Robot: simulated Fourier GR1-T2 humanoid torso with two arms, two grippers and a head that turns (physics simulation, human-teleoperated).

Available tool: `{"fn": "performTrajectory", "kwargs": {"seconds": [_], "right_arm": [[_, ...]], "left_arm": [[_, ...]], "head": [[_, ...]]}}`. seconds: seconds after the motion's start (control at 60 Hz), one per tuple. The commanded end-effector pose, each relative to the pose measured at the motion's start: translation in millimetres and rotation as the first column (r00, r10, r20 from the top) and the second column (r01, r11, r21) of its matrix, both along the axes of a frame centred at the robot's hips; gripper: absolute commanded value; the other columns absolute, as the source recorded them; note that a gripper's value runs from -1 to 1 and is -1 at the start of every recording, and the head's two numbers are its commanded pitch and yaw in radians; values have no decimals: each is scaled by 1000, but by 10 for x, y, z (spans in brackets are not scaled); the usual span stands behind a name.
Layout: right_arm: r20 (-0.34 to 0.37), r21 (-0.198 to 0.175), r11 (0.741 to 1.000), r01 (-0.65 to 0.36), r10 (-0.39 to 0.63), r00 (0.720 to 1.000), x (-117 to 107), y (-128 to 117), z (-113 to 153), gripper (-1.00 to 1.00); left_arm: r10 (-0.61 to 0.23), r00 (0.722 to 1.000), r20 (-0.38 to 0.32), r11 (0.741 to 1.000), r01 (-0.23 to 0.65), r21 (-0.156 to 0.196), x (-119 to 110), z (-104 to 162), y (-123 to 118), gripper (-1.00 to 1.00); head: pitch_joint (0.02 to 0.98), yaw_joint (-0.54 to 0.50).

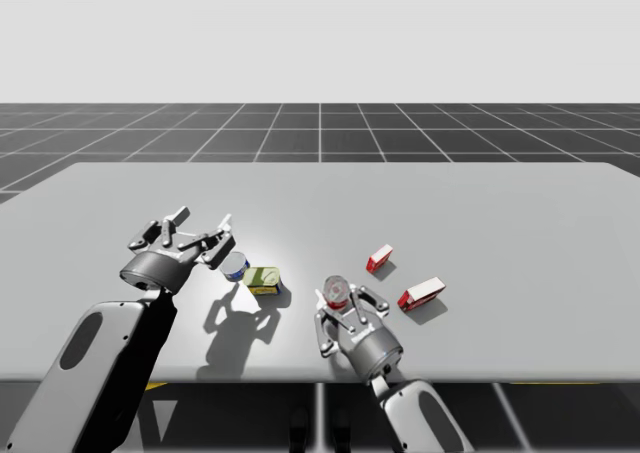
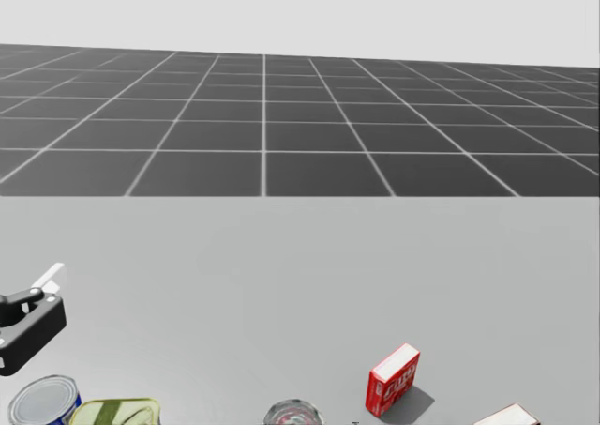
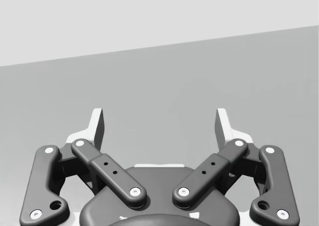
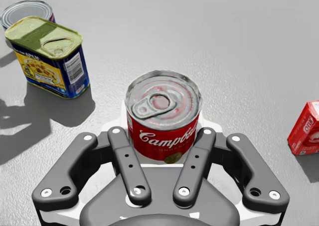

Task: Grasp the soup can and hold it up.

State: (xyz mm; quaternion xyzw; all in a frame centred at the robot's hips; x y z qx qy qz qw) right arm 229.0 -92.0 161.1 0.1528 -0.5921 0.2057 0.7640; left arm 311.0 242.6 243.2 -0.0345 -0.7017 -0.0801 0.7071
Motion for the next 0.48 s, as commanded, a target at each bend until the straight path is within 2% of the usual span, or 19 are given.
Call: {"fn": "performTrajectory", "kwargs": {"seconds": [0.017,0.183,0.283,0.35,0.367,0.45,0.483], "right_arm": [[136,48,994,96,-101,985,121,-19,480,884],[234,87,991,98,-116,965,76,-41,888,892],[296,93,990,108,-131,946,52,-62,1083,911],[344,105,988,116,-146,928,17,-99,1252,938],[380,107,986,125,-157,912,-3,-120,1339,938],[421,126,983,131,-172,890,-50,-150,1490,931],[467,141,981,136,-187,864,-100,-177,1623,944]], "left_arm": [[4,1000,1,1000,-4,-3,0,7,14,-1000],[6,1000,3,1000,-6,-6,-1,9,17,-1000],[7,1000,4,1000,-7,-8,0,12,22,-1000],[8,1000,4,1000,-8,-10,0,13,23,-1000],[9,1000,5,1000,-9,-9,1,13,22,-1000],[11,1000,6,1000,-10,-10,4,14,24,-1000],[12,1000,6,1000,-12,-11,5,14,24,-1000]], "head": [[458,-84],[456,-86],[454,-86],[452,-86],[452,-86],[450,-86],[448,-86]]}}
